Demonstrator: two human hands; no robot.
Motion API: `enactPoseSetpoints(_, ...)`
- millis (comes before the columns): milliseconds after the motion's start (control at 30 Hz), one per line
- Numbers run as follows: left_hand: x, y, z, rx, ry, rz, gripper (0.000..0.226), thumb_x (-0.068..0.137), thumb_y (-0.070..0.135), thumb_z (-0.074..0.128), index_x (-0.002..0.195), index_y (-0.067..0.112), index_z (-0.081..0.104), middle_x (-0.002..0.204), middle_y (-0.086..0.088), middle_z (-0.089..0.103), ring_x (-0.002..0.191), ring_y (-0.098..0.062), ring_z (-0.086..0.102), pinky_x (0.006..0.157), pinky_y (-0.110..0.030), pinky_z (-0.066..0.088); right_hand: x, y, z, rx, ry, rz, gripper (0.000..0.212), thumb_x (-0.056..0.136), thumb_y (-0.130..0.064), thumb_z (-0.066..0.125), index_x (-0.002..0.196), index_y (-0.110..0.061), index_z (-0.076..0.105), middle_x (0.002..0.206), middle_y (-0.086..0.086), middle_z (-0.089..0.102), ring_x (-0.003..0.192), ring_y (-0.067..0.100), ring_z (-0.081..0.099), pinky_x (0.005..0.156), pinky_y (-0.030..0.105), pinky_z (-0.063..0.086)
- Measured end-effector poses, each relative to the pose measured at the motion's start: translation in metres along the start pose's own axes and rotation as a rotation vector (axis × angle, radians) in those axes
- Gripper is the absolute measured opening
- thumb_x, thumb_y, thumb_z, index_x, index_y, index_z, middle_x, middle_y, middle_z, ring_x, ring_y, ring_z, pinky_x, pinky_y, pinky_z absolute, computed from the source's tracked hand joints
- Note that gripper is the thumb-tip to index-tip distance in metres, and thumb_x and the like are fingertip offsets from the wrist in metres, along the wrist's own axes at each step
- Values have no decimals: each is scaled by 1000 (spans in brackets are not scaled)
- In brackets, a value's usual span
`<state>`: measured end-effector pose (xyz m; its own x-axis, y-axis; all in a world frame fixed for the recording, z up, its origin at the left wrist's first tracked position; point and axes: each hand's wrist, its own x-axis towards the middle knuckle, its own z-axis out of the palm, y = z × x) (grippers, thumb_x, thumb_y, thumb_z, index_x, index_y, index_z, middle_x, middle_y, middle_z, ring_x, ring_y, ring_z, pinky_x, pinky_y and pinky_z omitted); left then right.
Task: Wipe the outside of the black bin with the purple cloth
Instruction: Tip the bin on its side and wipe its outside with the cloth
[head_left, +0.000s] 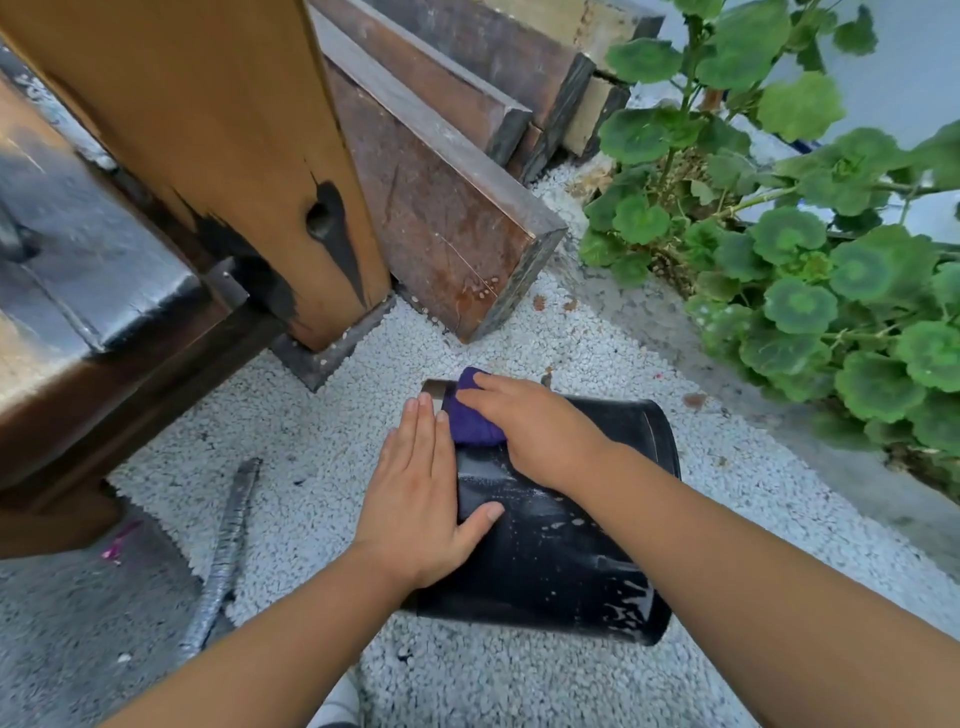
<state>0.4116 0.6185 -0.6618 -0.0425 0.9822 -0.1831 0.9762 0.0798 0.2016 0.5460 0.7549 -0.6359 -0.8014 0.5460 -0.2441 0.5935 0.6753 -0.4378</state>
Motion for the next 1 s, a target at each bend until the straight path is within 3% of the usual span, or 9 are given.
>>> enactPoseSetpoints(167,6,2,-1,35,-46,-82,101,82,76,-8,153,5,1,162,-16,-7,149,-28,-11,120,-49,7,-33,30,-14,-62,4,105,76,81,10,49,148,-25,38,157,5,31,135,33,38,112,37,27)
enactPoseSetpoints(367,11,3,-3,62,-48,-69,102,80,76,-12,154,5,0,162,-15,-6,150,-28,-9,121,-49,9,-103,69,-25,-155,-25,242,78,80,7,47,149,-27,36,158,2,30,135,31,37,111,39,34)
enactPoseSetpoints(600,9,2,-5,36,-34,-50,100,84,75,-5,154,4,3,162,-15,-3,150,-27,-7,120,-46,15,-127,66,-21,-187,71,405,74,82,2,52,147,-31,38,154,-1,36,136,30,35,102,47,45)
enactPoseSetpoints(767,7,-4,-2,-124,60,69,92,91,67,19,153,0,11,161,-15,6,150,-27,2,121,-41,12,-96,11,-9,-135,184,280,73,71,0,61,139,-23,47,144,5,48,128,35,44,93,48,50)
enactPoseSetpoints(867,4,-7,-1,-320,141,149,87,96,62,18,148,-8,22,157,-21,19,148,-33,14,121,-34,9,-66,-37,7,-101,282,154,51,77,-13,49,127,-16,58,129,10,59,118,37,52,87,47,54)
enactPoseSetpoints(933,3,-8,0,-419,175,149,88,97,62,15,146,-10,24,155,-22,22,147,-34,17,121,-30,9,-51,-60,20,-13,269,132,50,79,-16,53,129,-16,57,137,11,54,129,40,43,101,55,43)
enactPoseSetpoints(1000,2,-8,0,-479,176,126,91,95,66,13,147,-9,24,156,-18,21,147,-32,16,120,-25,7,-48,-67,31,88,201,183,61,77,-23,57,137,-23,48,152,6,38,143,39,21,113,60,19)
